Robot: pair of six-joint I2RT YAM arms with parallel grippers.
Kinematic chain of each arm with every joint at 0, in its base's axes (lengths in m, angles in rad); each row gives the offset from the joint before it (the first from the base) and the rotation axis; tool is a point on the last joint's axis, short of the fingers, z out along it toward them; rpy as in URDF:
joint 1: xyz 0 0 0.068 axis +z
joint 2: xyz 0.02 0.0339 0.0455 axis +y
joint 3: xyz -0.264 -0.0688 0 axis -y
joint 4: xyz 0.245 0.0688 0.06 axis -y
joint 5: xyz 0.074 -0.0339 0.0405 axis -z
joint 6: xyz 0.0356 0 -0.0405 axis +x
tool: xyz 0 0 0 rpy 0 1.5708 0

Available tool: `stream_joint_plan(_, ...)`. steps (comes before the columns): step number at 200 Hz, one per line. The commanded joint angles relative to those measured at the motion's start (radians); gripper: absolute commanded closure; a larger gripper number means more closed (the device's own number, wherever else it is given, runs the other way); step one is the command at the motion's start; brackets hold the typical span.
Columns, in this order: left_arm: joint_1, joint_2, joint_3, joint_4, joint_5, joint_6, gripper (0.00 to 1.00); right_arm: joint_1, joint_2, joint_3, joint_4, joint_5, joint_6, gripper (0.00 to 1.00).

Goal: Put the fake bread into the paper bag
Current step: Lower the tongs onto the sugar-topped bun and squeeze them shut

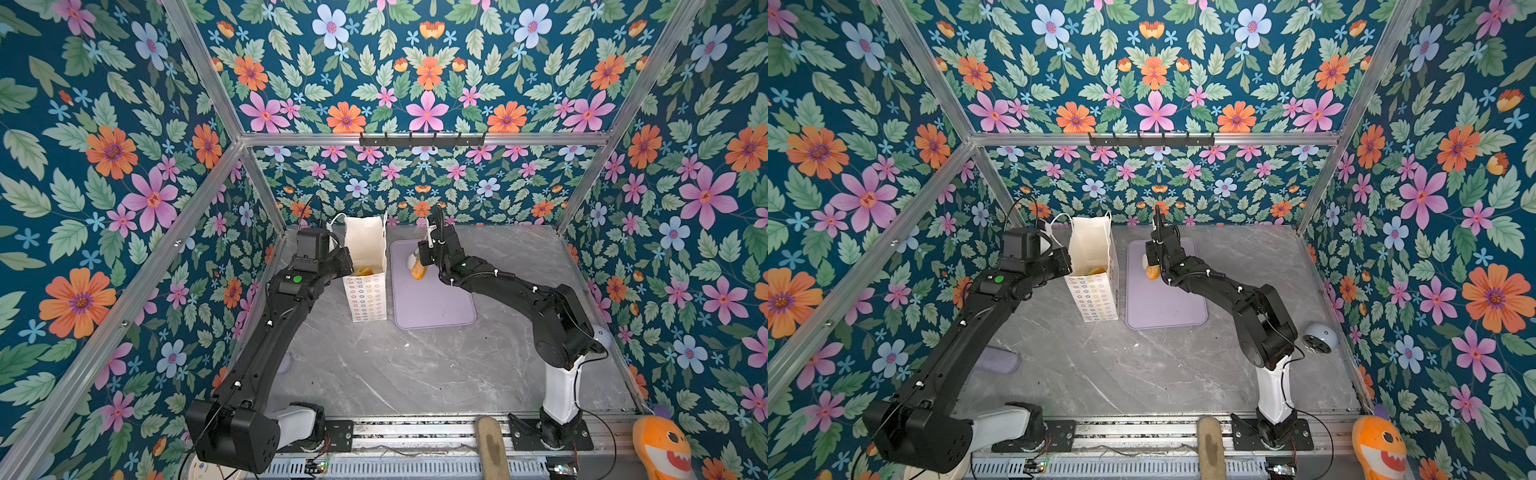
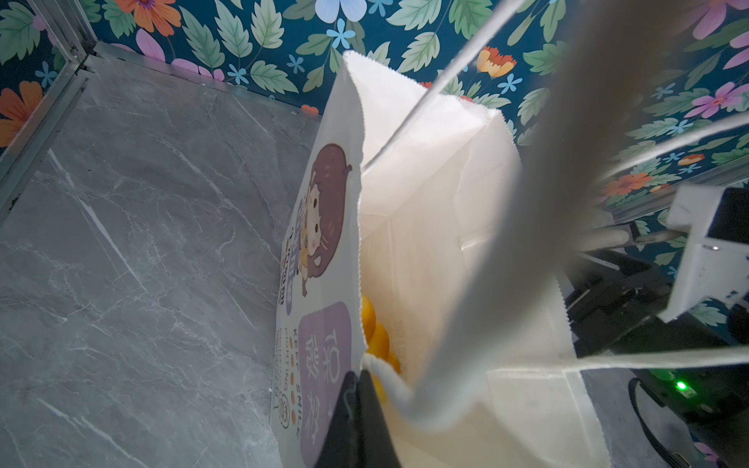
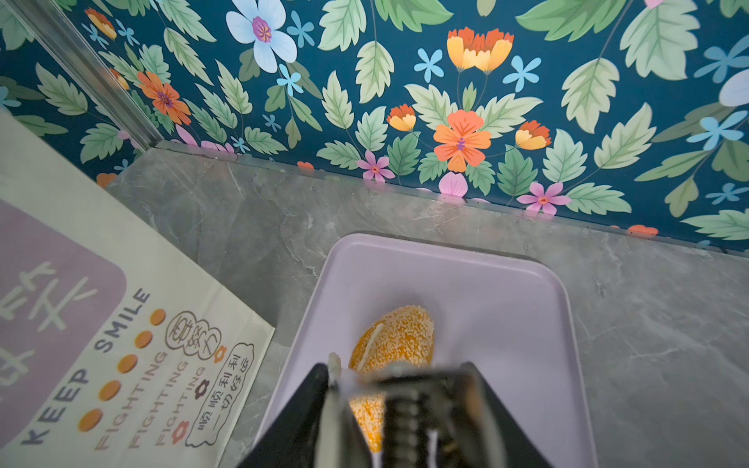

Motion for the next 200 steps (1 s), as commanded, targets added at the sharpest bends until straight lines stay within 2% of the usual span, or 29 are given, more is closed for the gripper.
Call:
stream_joint_plan(1, 0.002, -0.003, 0.0, 0.007, -0.002, 0.007, 1.0, 0.002, 0.012, 0.011, 0.031, 0.001, 0.011, 0.49)
stream_joint_plan(69, 0.001, 0.003, 0.007, 0.006, -0.002, 0.007, 1.0, 0.001, 0.036, 0.014, 0.041, 0.005, 0.013, 0.49)
stream_joint_plan(112, 0.001, 0.005, 0.008, 0.006, 0.0, 0.007, 1.0, 0.002, 0.03, 0.014, 0.04, -0.006, 0.0, 0.55)
stream_joint_plan(200, 0.001, 0.008, 0.014, 0.007, 0.004, 0.007, 1.0, 0.001, -0.127, 0.026, 0.001, -0.037, -0.085, 0.59)
